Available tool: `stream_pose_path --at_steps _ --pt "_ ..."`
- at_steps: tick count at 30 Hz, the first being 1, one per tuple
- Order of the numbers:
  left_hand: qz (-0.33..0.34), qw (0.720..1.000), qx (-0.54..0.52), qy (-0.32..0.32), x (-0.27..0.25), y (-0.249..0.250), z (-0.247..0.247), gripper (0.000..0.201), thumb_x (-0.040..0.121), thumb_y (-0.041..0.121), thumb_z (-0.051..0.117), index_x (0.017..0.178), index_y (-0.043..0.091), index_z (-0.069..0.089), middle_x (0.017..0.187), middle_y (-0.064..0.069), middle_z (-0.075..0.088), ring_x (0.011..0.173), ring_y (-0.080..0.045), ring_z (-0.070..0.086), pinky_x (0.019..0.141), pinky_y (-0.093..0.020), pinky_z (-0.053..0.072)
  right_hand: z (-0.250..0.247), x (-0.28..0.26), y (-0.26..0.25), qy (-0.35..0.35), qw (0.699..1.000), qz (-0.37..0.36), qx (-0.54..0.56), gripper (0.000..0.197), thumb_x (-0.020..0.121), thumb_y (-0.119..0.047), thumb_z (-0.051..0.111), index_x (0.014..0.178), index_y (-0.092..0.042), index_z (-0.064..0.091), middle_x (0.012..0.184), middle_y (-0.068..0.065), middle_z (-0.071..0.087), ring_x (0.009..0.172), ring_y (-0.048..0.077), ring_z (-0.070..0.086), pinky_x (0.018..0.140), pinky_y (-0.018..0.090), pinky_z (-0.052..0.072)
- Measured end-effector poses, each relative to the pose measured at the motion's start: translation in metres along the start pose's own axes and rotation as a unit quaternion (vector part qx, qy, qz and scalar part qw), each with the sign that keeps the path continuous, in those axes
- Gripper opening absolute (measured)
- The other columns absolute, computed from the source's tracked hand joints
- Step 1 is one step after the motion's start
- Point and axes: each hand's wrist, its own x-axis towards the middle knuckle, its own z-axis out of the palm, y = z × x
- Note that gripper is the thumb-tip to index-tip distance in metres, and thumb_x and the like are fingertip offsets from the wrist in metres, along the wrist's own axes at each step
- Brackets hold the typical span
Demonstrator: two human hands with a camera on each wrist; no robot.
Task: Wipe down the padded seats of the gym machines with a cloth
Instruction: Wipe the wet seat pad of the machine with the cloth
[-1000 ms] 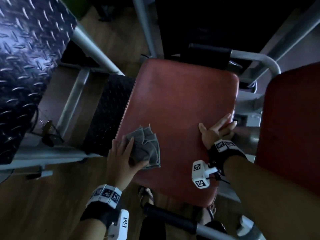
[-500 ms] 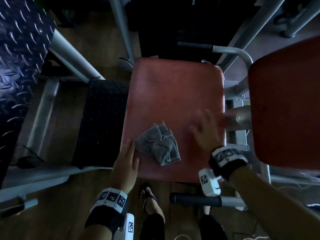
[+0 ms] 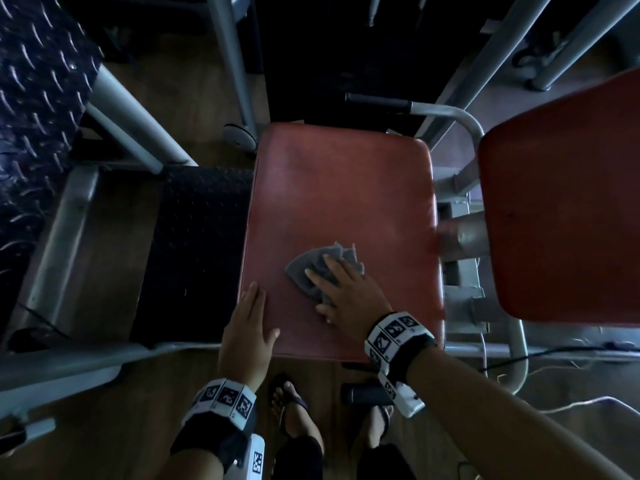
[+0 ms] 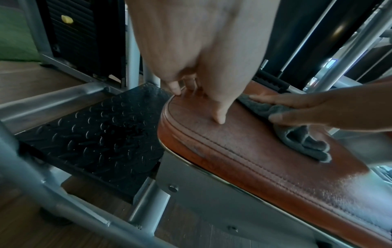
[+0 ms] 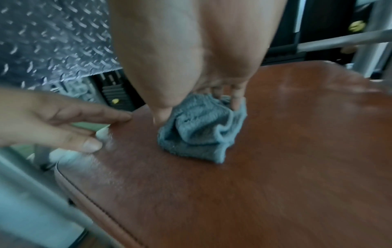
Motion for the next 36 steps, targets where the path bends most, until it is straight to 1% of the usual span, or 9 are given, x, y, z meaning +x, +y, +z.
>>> stream_pose_path --at_steps 4,7,12,17,22,24,27,31,36 --pt "0.004 0.999 0.035 0.001 0.0 0.0 0.001 0.085 0.079 0.018 0.077 0.15 0.006 0.032 0.16 -0.007 0.025 0.145 -0.024 0.028 0.115 -0.037 0.029 0.006 -0.024 0.023 -0.055 0.992 0.115 0.021 0.08 0.081 -0.069 0.013 0.153 -0.035 0.02 0.162 0.009 0.008 0.147 0.034 0.009 0.112 0.057 0.029" --pt "-0.009 0.998 0.058 -0.012 0.0 0.007 -0.002 0.083 0.083 0.018 0.075 0.151 0.006 0.029 0.161 -0.006 0.02 0.147 -0.023 0.023 0.117 -0.035 0.025 0.007 -0.052 0.047 -0.095 0.979 0.177 0.047 0.074 0.088 -0.064 0.034 0.153 -0.035 0.014 0.162 0.007 -0.005 0.146 0.038 0.0 0.114 0.06 0.023" --pt "-0.026 0.997 0.061 -0.026 0.003 0.018 -0.006 0.077 0.084 0.009 0.072 0.149 0.002 0.032 0.161 -0.009 0.02 0.147 -0.025 0.023 0.118 -0.033 0.022 0.003 -0.102 0.075 -0.044 0.947 0.289 0.134 0.076 0.084 -0.046 0.065 0.149 -0.033 0.027 0.159 0.009 0.004 0.14 0.043 0.019 0.11 0.053 0.031" --pt "-0.032 0.997 0.064 -0.038 0.005 0.021 -0.009 0.076 0.084 0.007 0.072 0.148 -0.001 0.032 0.16 -0.013 0.02 0.147 -0.028 0.022 0.119 -0.033 0.02 0.014 -0.113 0.086 -0.031 0.951 0.257 0.169 0.077 0.082 -0.037 0.068 0.147 -0.035 0.027 0.161 -0.008 -0.008 0.142 0.043 0.014 0.108 0.055 0.036" --pt "-0.032 0.994 0.085 -0.054 0.006 0.025 -0.012 0.076 0.087 0.011 0.068 0.15 0.0 0.027 0.161 -0.013 0.014 0.148 -0.027 0.018 0.12 -0.032 0.018 0.012 -0.112 0.089 -0.075 0.935 0.283 0.201 0.093 0.088 -0.039 0.064 0.154 -0.035 0.0 0.162 0.0 -0.014 0.144 0.045 0.014 0.111 0.054 0.033" --pt "-0.036 0.994 0.084 -0.055 0.006 0.028 -0.012 0.076 0.089 0.013 0.066 0.151 0.001 0.024 0.162 -0.012 0.011 0.148 -0.027 0.016 0.12 -0.032 0.017 0.011 -0.115 0.082 -0.055 0.911 0.343 0.224 0.098 0.087 -0.042 0.066 0.155 -0.026 -0.003 0.162 0.009 -0.005 0.14 0.043 0.028 0.107 0.048 0.04" --pt "-0.055 0.992 0.091 -0.061 0.007 0.033 -0.012 0.077 0.09 0.016 0.063 0.153 0.003 0.02 0.163 -0.009 0.004 0.149 -0.025 0.013 0.12 -0.03 0.017 0.007 -0.121 0.071 -0.047 0.851 0.452 0.263 0.102 0.086 -0.046 0.067 0.155 -0.019 -0.002 0.149 0.022 0.032 0.127 0.041 0.047 0.098 0.042 0.044" --pt "-0.077 0.987 0.099 -0.102 0.011 0.039 -0.018 0.08 0.092 0.021 0.06 0.155 0.006 0.013 0.164 -0.006 -0.004 0.149 -0.025 0.011 0.119 -0.027 0.015 0.007 -0.123 0.078 -0.049 0.782 0.524 0.335 0.082 0.079 -0.045 0.075 0.139 -0.013 0.029 0.126 0.023 0.056 0.111 0.039 0.059 0.085 0.038 0.048" --pt "-0.101 0.979 0.042 -0.174 0.02 0.037 -0.04 0.076 0.091 0.031 0.064 0.153 0.011 0.026 0.164 -0.002 0.005 0.149 -0.021 0.016 0.118 -0.028 0.018 -0.015 -0.135 0.102 -0.123 0.839 0.456 0.27 0.044 0.081 -0.038 0.072 0.114 -0.013 0.059 0.109 0.01 0.069 0.095 0.028 0.066 0.073 0.03 0.051"
